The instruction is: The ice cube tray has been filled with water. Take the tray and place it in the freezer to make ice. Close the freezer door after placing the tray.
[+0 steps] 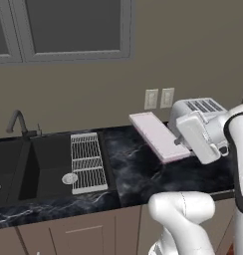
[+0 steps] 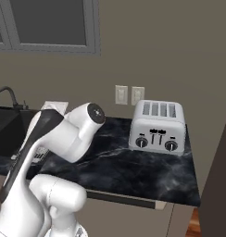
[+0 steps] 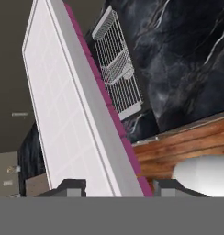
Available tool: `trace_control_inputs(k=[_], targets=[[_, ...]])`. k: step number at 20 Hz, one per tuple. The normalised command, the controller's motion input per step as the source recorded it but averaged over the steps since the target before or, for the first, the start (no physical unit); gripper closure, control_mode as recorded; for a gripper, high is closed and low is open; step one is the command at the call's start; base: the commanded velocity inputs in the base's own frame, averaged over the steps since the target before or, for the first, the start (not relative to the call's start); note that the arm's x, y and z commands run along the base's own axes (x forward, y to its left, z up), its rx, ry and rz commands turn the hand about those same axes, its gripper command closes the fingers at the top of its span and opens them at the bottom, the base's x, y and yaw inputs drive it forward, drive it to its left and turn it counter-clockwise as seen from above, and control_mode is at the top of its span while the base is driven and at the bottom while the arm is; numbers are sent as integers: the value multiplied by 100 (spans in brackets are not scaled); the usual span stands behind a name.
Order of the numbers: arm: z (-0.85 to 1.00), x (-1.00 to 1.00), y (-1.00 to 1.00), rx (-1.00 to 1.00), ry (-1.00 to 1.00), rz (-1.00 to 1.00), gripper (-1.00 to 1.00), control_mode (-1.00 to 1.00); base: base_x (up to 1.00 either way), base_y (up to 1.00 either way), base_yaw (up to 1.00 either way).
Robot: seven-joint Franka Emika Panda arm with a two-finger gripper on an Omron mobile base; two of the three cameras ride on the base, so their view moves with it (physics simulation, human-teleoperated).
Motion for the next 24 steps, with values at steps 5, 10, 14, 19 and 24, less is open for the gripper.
trace_control_inputs(k=[5, 10, 14, 19, 24], targets=[[33, -44, 24, 9, 9, 3, 100, -100, 0, 0, 0], [10, -32, 7, 6, 8, -9, 100, -100, 0, 0, 0], [0, -8, 1, 0, 1, -4, 100, 100, -60, 6, -8], [0, 0, 0, 0, 0, 0, 100, 100, -100, 19, -11], [0, 0, 0, 0, 0, 0, 100, 100, -78, 33, 23]])
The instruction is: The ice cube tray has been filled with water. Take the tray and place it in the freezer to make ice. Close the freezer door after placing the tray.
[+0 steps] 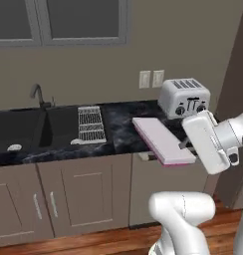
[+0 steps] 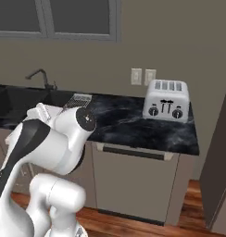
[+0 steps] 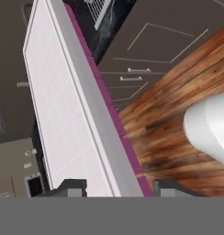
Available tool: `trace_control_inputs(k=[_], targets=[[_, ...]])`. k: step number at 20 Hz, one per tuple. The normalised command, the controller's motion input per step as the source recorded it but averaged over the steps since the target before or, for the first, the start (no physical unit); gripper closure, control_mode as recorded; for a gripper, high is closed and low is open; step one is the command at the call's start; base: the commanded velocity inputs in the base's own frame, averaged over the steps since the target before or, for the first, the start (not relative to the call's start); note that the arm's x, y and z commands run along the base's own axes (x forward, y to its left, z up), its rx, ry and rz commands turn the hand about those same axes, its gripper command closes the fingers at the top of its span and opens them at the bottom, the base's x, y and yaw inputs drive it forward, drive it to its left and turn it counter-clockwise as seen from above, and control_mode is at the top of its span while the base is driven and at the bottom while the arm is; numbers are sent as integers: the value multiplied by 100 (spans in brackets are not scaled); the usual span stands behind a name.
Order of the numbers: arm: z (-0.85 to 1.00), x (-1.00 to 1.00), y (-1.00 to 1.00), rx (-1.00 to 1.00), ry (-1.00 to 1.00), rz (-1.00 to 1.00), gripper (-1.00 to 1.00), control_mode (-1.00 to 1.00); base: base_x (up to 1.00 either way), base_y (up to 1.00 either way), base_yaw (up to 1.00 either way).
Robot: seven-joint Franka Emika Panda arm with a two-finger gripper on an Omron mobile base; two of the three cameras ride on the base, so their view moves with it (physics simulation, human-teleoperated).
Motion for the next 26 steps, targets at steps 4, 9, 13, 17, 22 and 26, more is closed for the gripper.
trace_control_inputs(k=[4, 9, 13, 17, 22, 26], targets=[[0, 0, 0, 0, 0, 0, 100, 100, -13, 28, 83], [0, 0, 0, 0, 0, 0, 100, 100, -1, 24, 91], [0, 0, 0, 0, 0, 0, 100, 100, 0, 19, 89], [0, 0, 0, 0, 0, 0, 100, 100, 0, 8, 87], [0, 0, 0, 0, 0, 0, 100, 100, 0, 2, 85], [0, 0, 0, 0, 0, 0, 100, 100, 15, 0, 78]])
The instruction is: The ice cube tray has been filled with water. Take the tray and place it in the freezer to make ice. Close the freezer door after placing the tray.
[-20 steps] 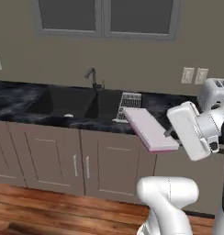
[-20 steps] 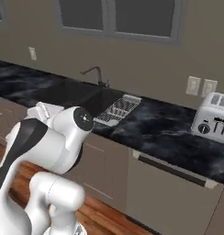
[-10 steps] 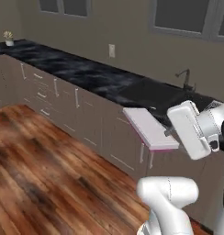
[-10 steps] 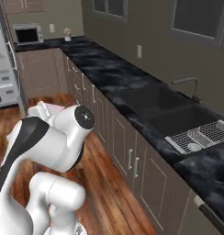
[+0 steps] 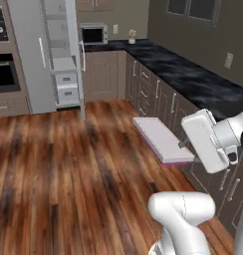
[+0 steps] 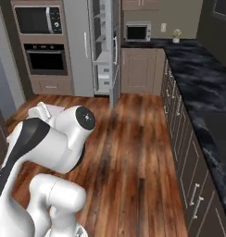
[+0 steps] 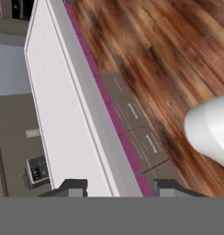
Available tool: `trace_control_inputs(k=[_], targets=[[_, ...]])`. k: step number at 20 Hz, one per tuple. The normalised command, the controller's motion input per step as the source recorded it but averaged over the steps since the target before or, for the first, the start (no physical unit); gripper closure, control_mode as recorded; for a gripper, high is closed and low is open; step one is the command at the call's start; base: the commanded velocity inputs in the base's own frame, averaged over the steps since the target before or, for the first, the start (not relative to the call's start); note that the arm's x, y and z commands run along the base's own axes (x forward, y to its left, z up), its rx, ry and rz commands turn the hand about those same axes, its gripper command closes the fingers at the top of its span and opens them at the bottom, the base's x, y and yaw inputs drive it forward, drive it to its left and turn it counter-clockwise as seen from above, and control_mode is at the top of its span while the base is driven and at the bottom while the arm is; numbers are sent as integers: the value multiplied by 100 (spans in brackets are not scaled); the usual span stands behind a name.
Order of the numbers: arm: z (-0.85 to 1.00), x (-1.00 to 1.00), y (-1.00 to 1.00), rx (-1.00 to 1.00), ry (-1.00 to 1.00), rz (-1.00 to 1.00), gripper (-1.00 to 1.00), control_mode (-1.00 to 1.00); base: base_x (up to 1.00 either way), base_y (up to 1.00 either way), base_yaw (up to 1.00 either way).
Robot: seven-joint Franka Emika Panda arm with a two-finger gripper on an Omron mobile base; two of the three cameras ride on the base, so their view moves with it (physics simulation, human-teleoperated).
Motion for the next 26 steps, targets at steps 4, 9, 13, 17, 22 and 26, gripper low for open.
trace_control_inputs(k=[4, 9, 13, 17, 22, 26], targets=[[0, 0, 0, 0, 0, 0, 100, 100, 85, 6, 45], [0, 0, 0, 0, 0, 0, 100, 100, 100, 25, 7], [0, 0, 0, 0, 0, 0, 100, 100, 100, 38, -6], [0, 0, 0, 0, 0, 0, 100, 100, 100, 78, -21], [0, 0, 0, 0, 0, 0, 100, 100, 100, 90, -28], [0, 0, 0, 0, 0, 0, 100, 100, 100, 67, -25]])
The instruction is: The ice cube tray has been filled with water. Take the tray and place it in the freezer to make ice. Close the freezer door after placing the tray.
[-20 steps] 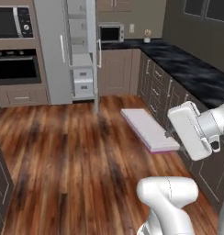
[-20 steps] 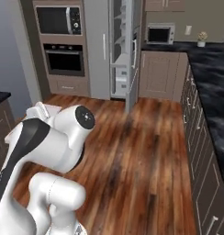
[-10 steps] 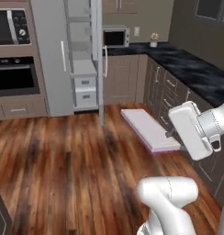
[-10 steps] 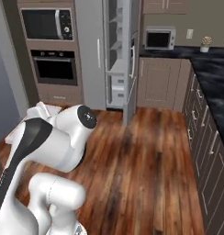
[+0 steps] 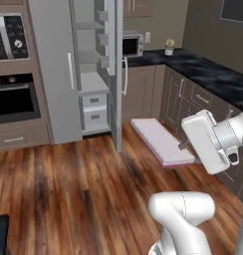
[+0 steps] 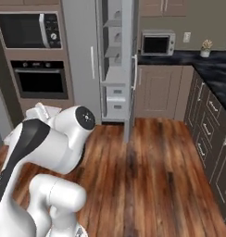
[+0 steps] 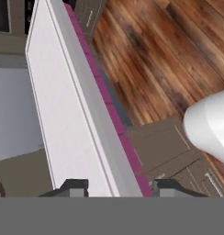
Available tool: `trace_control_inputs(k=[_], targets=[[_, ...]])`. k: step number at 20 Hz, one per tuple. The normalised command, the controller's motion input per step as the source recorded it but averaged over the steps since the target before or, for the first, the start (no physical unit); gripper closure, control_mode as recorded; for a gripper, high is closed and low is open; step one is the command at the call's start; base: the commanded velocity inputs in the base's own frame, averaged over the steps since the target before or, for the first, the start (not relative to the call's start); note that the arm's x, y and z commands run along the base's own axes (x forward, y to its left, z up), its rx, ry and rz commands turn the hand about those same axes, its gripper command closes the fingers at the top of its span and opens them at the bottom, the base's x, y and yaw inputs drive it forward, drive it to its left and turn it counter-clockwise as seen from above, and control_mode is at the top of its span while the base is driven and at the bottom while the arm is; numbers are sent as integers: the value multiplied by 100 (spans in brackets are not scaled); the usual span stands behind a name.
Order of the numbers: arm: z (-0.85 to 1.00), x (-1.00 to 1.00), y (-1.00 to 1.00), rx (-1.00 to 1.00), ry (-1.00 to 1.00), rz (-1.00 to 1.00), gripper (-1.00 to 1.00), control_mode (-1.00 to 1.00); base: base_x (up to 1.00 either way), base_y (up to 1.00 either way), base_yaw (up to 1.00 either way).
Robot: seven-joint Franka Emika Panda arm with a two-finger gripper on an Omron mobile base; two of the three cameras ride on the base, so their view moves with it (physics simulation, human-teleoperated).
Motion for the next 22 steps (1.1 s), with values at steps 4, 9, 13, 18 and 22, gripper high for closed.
trace_control_inputs(k=[4, 9, 13, 18, 22], targets=[[0, 0, 0, 0, 0, 0, 100, 100, 100, 36, -19], [0, 0, 0, 0, 0, 0, 100, 100, 100, 30, -17], [0, 0, 0, 0, 0, 0, 100, 100, 100, 49, -16], [0, 0, 0, 0, 0, 0, 100, 100, 100, 47, -16], [0, 0, 0, 0, 0, 0, 100, 100, 100, 55, -14]])
